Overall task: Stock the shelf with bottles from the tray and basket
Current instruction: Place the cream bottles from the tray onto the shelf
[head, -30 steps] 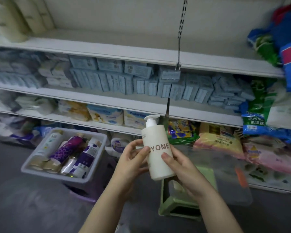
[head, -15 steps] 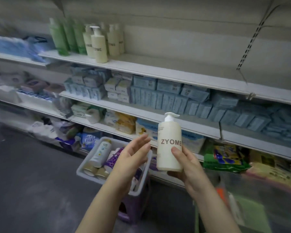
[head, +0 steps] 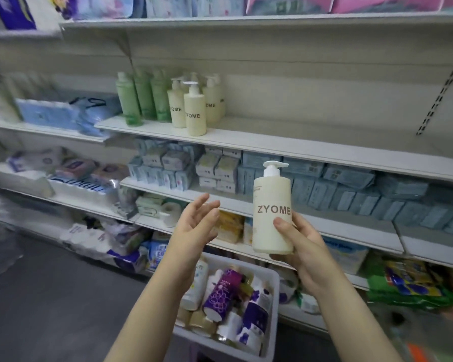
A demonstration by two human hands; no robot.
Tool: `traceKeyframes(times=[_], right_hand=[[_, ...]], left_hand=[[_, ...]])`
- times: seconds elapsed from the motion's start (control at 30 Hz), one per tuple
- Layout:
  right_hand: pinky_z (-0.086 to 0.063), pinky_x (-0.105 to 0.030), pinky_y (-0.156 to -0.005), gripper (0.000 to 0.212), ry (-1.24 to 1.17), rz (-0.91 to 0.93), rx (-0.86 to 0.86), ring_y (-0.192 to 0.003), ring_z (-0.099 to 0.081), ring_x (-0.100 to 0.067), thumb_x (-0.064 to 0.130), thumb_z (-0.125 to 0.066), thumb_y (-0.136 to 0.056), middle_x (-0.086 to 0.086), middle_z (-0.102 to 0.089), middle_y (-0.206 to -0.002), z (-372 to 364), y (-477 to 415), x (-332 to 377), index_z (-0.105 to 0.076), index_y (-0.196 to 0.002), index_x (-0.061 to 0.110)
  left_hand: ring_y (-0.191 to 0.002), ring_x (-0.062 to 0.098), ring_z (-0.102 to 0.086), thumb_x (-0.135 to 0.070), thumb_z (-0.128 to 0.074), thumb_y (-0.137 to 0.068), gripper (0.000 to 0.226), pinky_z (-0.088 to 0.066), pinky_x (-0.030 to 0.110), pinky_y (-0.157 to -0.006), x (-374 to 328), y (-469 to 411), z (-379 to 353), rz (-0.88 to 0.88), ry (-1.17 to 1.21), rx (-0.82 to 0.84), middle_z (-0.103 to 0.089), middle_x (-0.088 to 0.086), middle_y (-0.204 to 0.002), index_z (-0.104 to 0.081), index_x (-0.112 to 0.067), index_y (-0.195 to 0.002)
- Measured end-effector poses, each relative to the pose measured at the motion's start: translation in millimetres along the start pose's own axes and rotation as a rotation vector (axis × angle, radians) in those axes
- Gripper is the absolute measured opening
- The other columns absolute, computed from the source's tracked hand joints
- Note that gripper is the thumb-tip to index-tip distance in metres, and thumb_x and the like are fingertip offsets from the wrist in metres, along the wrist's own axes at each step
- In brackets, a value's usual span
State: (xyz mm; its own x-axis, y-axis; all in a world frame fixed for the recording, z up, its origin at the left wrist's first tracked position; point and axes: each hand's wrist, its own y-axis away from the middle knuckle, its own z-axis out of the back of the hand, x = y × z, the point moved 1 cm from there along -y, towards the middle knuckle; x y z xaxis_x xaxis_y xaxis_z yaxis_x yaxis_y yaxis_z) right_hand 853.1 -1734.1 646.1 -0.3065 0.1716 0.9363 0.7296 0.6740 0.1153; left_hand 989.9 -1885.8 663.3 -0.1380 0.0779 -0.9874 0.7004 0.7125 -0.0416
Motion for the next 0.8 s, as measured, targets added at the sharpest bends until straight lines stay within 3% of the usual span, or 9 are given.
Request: traceKeyframes(times=[0.27, 0.47, 0.57, 0.7, 0.8], right_hand=[[-0.057, -0.041, -0.075, 0.064, -0.038, 0.006, -0.002, -0.097, -0.071, -0.019, 0.03, -0.073, -0.066, 0.0, -0.072, -0.113, -28, -105, 9, -0.056, -0.128, 0.024], [-0.059, -0.034, -0.072, 0.054, -0.001, 0.068, 0.049, -0.098, -0.071, -0.016, 0.029, -0.069, -0.071, 0.001, -0.072, -0.113, -56, -170, 30, -0.059, -0.124, 0.02], [-0.056, -0.031, -0.079, 0.056, 0.006, 0.131, 0.05, -0.105, -0.068, -0.014, 0.025, -0.067, -0.074, 0.004, -0.071, -0.116, -70, -200, 39, -0.056, -0.128, 0.02], [-0.054, -0.022, -0.083, 0.055, 0.09, 0.235, 0.023, -0.109, -0.065, -0.009, 0.027, -0.067, -0.076, 0.007, -0.07, -0.118, -87, -233, 46, -0.055, -0.13, 0.021], [-0.054, -0.02, -0.079, 0.053, 0.168, 0.298, -0.016, -0.107, -0.065, -0.007, 0.025, -0.067, -0.076, 0.008, -0.07, -0.116, -102, -257, 49, -0.056, -0.127, 0.023]], left_hand=[[-0.113, 0.009, -0.062, -0.025, -0.058, -0.095, 0.044, -0.05, 0.032, -0.092, -14, -105, 16, -0.069, -0.045, -0.03, -0.065, -0.013, -0.121, -0.044, -0.032, -0.136], [-0.113, 0.003, -0.059, -0.022, -0.056, -0.097, 0.043, -0.049, 0.028, -0.092, -25, -171, 31, -0.108, -0.085, -0.077, -0.061, -0.011, -0.125, -0.045, -0.027, -0.139], [-0.117, 0.004, -0.055, -0.021, -0.056, -0.097, 0.044, -0.046, 0.03, -0.101, -34, -213, 38, -0.147, -0.113, -0.07, -0.057, -0.008, -0.129, -0.044, -0.024, -0.139], [-0.122, 0.008, -0.051, -0.023, -0.059, -0.095, 0.046, -0.043, 0.026, -0.096, -41, -272, 49, -0.174, -0.118, -0.044, -0.052, -0.007, -0.134, -0.044, -0.029, -0.138], [-0.125, 0.009, -0.046, -0.027, -0.06, -0.094, 0.057, -0.04, 0.031, -0.1, -41, -310, 63, -0.201, -0.135, -0.022, -0.046, -0.01, -0.137, -0.033, -0.034, -0.144]])
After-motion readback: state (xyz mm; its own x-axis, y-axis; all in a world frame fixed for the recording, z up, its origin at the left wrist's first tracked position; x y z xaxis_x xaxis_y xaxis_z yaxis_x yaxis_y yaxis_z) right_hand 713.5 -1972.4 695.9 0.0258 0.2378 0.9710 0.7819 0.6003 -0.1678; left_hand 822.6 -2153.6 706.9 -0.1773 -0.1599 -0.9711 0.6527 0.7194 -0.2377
